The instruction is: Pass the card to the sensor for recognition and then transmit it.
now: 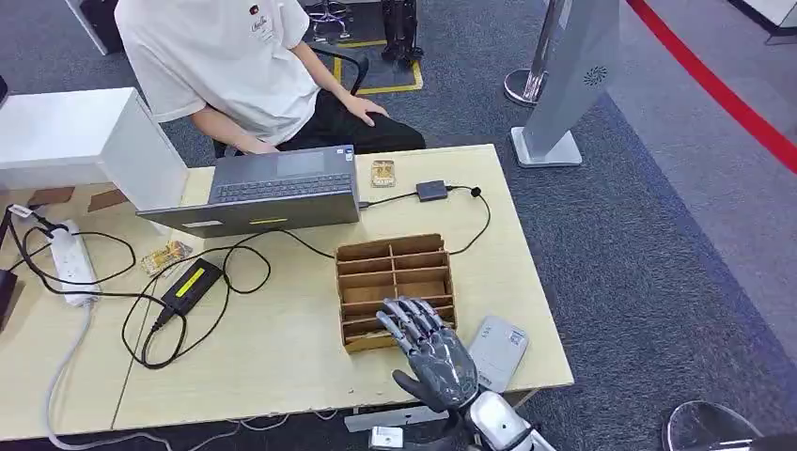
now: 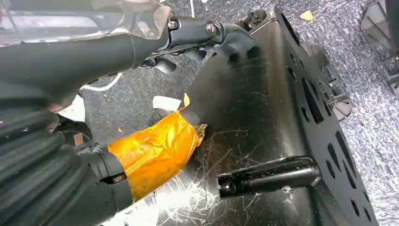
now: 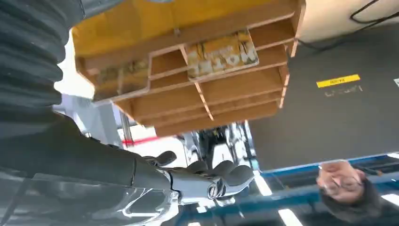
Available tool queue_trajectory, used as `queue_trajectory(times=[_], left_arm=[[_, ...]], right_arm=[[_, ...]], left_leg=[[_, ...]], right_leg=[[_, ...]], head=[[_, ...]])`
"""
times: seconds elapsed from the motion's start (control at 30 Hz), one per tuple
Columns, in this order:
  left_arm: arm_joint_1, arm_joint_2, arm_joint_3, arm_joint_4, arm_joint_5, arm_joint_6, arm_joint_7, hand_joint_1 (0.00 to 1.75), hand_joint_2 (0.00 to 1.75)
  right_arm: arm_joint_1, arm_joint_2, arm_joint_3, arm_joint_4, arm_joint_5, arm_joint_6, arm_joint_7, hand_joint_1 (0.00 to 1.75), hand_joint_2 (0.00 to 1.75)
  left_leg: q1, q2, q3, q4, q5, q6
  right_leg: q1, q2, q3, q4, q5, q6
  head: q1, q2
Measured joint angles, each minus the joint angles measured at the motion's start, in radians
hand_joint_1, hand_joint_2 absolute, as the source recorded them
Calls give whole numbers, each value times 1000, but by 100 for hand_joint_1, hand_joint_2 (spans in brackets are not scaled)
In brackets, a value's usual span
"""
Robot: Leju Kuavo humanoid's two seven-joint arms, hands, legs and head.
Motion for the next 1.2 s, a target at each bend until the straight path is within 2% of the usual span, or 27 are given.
queue_trajectory(times=[0.3, 0.47, 0.67, 1.2], left_arm=[[-3, -2, 0, 0, -8, -11, -6, 0, 175], [-4, -2, 0, 0, -9, -14, -6, 0, 175], [-4, -2, 0, 0, -9, -15, -6, 0, 175], [-4, -3, 0, 0, 0, -13, -5, 0, 175]], right_arm=[[-24, 46, -109, 17, 59, 0, -27, 0, 175], [-34, 50, -160, 18, 69, 0, -30, 0, 175], [-34, 51, -171, 18, 69, 0, -30, 0, 175], [-19, 46, -271, 76, 75, 0, -32, 0, 175]], left_leg=[[0, 0, 0, 0, 0, 0], [0, 0, 0, 0, 0, 0], [0, 0, 0, 0, 0, 0], [0, 0, 0, 0, 0, 0]], right_leg=[[0, 0, 0, 0, 0, 0], [0, 0, 0, 0, 0, 0], [0, 0, 0, 0, 0, 0], [0, 0, 0, 0, 0, 0]], head=[[0, 0], [0, 0], [0, 0], [0, 0]])
